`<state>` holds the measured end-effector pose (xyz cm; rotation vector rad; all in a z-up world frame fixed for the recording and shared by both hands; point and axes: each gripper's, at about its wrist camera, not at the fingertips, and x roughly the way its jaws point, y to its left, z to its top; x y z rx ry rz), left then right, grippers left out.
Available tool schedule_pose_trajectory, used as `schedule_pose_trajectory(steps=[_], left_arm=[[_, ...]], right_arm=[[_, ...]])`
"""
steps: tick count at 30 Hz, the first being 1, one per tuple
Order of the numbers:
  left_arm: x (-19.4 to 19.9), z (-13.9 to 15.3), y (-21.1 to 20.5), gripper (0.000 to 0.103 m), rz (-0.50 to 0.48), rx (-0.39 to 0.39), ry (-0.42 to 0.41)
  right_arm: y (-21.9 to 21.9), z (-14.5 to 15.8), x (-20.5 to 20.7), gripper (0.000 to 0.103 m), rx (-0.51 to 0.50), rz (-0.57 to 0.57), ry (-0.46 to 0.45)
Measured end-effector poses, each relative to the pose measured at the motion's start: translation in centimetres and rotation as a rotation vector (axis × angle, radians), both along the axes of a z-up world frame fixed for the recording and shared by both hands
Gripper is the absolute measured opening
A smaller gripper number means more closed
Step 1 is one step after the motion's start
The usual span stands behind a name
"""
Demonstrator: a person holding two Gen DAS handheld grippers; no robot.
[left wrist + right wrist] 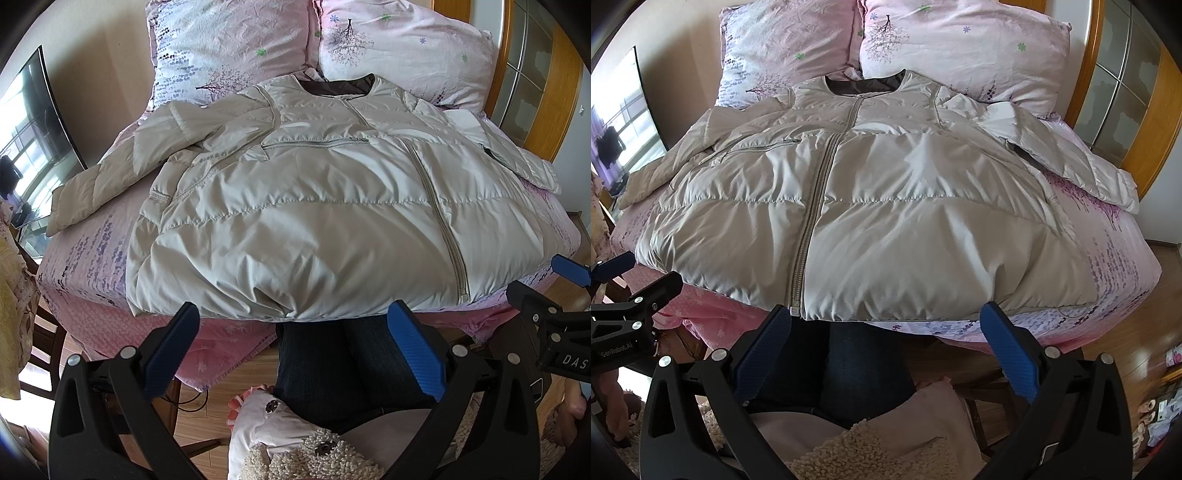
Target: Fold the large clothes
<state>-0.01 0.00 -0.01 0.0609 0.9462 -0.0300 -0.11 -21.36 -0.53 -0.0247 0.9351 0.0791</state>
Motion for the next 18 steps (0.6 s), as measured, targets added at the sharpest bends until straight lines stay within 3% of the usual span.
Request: schedule_pose_trajectory(steps=[18], left_arm=[[0.01, 0.0, 0.0, 0.101, 0.0, -0.001, 0.002]], right_arm=[[-0.11, -0.09, 0.05, 0.102, 0.017, -0.003, -0.001]])
